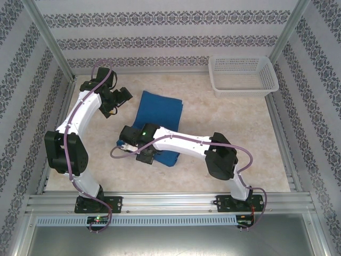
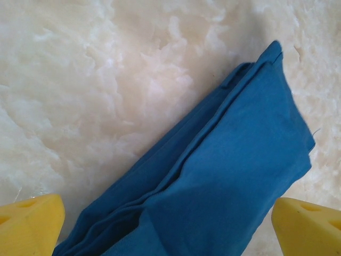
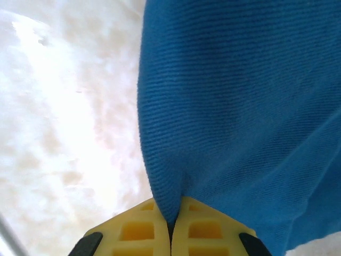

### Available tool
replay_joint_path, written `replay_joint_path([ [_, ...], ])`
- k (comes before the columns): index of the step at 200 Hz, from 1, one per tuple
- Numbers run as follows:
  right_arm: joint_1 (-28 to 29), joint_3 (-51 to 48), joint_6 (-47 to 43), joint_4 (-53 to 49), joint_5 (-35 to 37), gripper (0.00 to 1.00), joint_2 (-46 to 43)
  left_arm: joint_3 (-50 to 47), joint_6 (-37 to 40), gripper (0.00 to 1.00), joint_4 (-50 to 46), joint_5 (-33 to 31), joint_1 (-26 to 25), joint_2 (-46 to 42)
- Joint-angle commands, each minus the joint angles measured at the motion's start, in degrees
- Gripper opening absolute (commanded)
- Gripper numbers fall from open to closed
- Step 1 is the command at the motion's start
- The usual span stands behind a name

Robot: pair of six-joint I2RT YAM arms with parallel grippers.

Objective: Roll up the long pants

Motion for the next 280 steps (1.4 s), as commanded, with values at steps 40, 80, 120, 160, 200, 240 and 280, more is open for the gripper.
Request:
replay_joint_path([
  [40,-2.8,9.4,-1.6,-10.9,-8.6,0.00,-1.7,-0.9,0.8,1.00,-0.9,1.0,1.2,0.3],
  [80,-6.7,17.7,-2.5,-15.4,-9.2,0.00,1.6,-2.7,0.2,1.00,0.8,1.2,1.8,0.0],
  [120,-10.0,22.1,-2.9,-15.9,-10.9,0.00,5.0,-1.2,0.4,1.00,0.5,3.0,1.9,1.8],
  [160,-13.7,25.0,-3.2,-15.1,-14.5,0.00,9.4,-0.7,0.9,1.00,0.1,2.3,2.1,1.2],
  [200,-16.9,25.6,-2.8,-13.3,-17.9,0.00,12.8,-1.8,1.2,1.00,0.3,2.6,3.0,1.2],
  [240,-20.0,25.4,-3.1,-12.8,-18.4,0.00,15.2,-2.2,1.3,1.00,0.9,3.3,3.4,1.8],
  [280,-22.8,23.4,-3.2,-10.4,-19.0,0.00,17.3,-3.7,0.2,0.53,2.7,6.7,3.4,1.2],
])
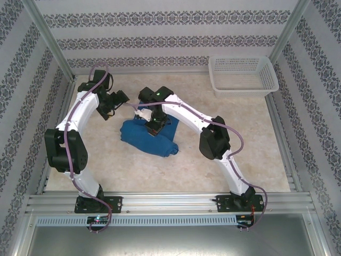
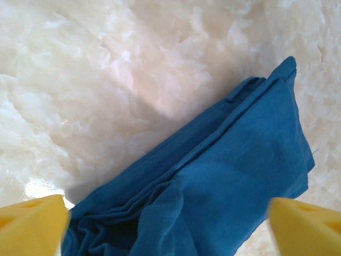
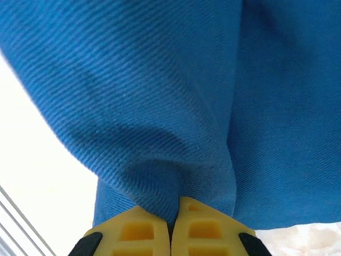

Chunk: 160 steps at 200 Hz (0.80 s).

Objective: Roll up the long pants

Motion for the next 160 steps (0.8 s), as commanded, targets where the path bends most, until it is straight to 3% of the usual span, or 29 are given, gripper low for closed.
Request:
replay_joint_path([
  [1,-1.8,-0.7,-1.3,3.5,0.1,0.00,2.5,-1.7,-0.3,0.50,2.4,3.3,0.5,-0.1],
  [4,-1.9,-0.8,-1.3,3.7,0.1,0.00,2.8,-2.3,-0.5,0.42,2.8,3.9,0.5,-0.4],
  [14,-2.6,-1.0,-1.3,4.2,0.0,0.00,3.6,-3.8,-1.0,0.00,3.4,6.1,0.4,-1.5],
  [77,-4.0,1.7,-0.7,5.4,-2.5,0.00,8.1,-21.0,-7.7,0.00,9.1,10.2,-3.4,-15.4],
  [129,-4.0,2.4,-1.2,5.2,-2.2,0.00,8.3,-22.8,-13.2,0.00,7.8,10.8,-7.3,-24.1],
  [160,-4.0,2.4,-1.2,5.7,-2.8,0.00,8.4,-25.9,-15.6,0.00,9.6,10.7,-10.3,-24.9],
])
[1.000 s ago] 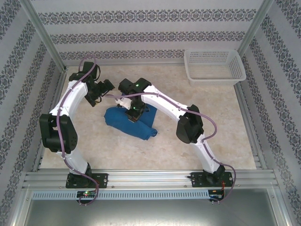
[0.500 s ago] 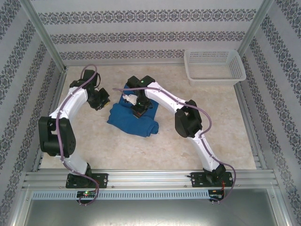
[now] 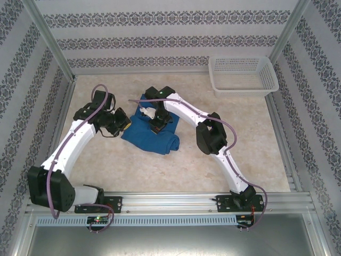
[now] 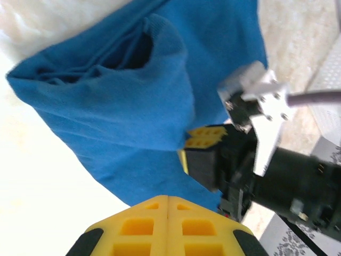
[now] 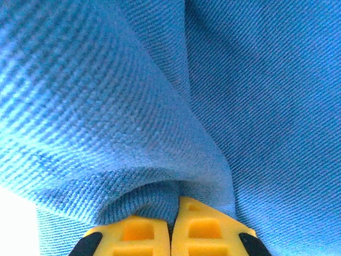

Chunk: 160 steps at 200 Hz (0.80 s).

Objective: Roll up the long pants

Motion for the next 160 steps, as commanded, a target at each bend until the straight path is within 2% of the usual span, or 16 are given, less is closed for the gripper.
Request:
replay_joint_path([
  [1,0.0,1.0,-1.3,2.4,-0.3,0.00,1.8,-2.8,-3.8,0.00,2.0,0.6,-2.2,-0.3],
  [41,0.0,0.6,-1.7,1.9,0.1,0.00,1.7,-5.7,-5.2,0.00,8.2,0.1,-4.5,4.2],
  [132,-0.2,-2.3,-1.4,1.8,1.2,0.00,-0.9,5.3,-0.4,0.00,9.9,0.6,-4.9,23.4],
  [160,-0.2,-4.6,-1.4,2.4,1.4,0.00,-2.0,7.1,0.9,0.00,9.2,-2.3,-4.9,26.4],
])
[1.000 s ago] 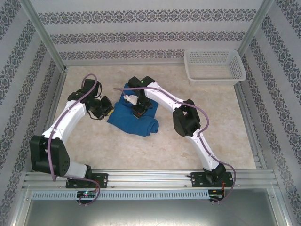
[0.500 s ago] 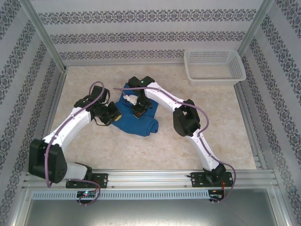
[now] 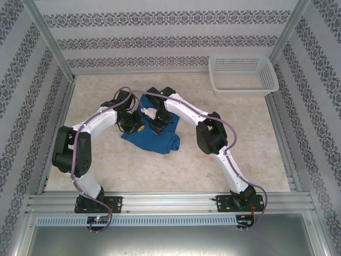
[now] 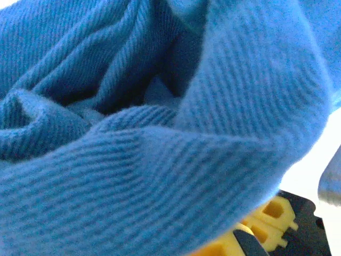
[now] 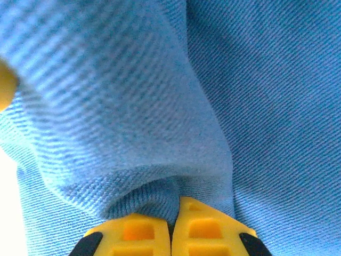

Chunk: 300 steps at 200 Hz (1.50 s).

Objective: Roll up the long pants

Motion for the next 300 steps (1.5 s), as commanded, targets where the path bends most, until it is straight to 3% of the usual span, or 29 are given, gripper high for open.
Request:
replay_joint_path([
  [1,0.2,-2.7,-1.0,0.9,1.4,0.00,-1.7,2.4,2.7,0.00,1.2,-2.6,-0.6,2.3],
  [21,0.1,-4.5,-1.0,1.6,2.4,0.02,-3.3,3.3,3.7,0.00,0.7,-4.3,-0.4,4.4],
  [28,0.1,-4.9,-0.9,1.7,3.0,0.11,-4.0,3.6,4.0,0.00,0.4,-4.7,-0.4,5.2],
  [37,0.1,-5.3,-0.6,1.6,4.0,0.37,-5.4,3.8,4.2,0.00,0.4,-5.1,-0.4,6.1],
  [44,0.1,-5.3,-0.2,1.3,4.6,0.49,-6.7,4.0,4.4,0.00,0.3,-5.1,-0.3,6.8],
  [54,0.1,-5.1,0.3,1.1,6.2,0.56,-9.0,4.2,4.5,0.00,0.4,-5.1,-0.3,7.6],
  [70,0.5,-4.1,1.5,0.1,9.0,0.58,-12.7,4.9,4.5,0.00,0.5,-5.0,-0.4,8.8],
  [82,1.1,-3.7,3.3,-0.6,9.7,0.55,-15.6,5.5,4.5,0.00,0.4,-5.0,-0.4,9.4],
  [88,1.5,-4.3,4.4,-0.3,9.0,0.49,-17.2,5.8,4.6,0.00,0.4,-5.0,-0.3,9.7],
  [96,2.3,-5.8,6.0,0.8,7.8,0.29,-19.3,6.2,4.6,0.00,0.3,-5.1,-0.4,10.1],
  [103,3.4,-7.8,7.1,2.3,7.8,0.00,-21.1,6.6,4.6,0.00,0.3,-5.2,-0.4,10.3],
  [132,7.6,-16.2,10.1,7.3,9.7,0.00,-25.0,8.0,4.8,0.00,-0.1,-5.0,-0.3,11.2],
  [180,8.2,-30.3,13.8,14.8,9.1,0.00,-24.4,8.9,5.4,0.00,-1.1,-5.2,-0.3,11.4],
  [222,5.1,-36.8,13.2,16.7,11.9,0.00,-21.8,8.8,5.8,0.00,-1.5,-5.1,0.2,11.1],
  [263,1.0,-41.5,13.5,19.9,9.6,0.00,-19.3,8.0,6.5,0.00,-2.2,-5.2,1.6,10.5],
  [300,1.5,-42.4,13.1,21.0,7.4,0.00,-19.2,6.8,7.3,0.00,-2.5,-5.1,3.4,9.2],
])
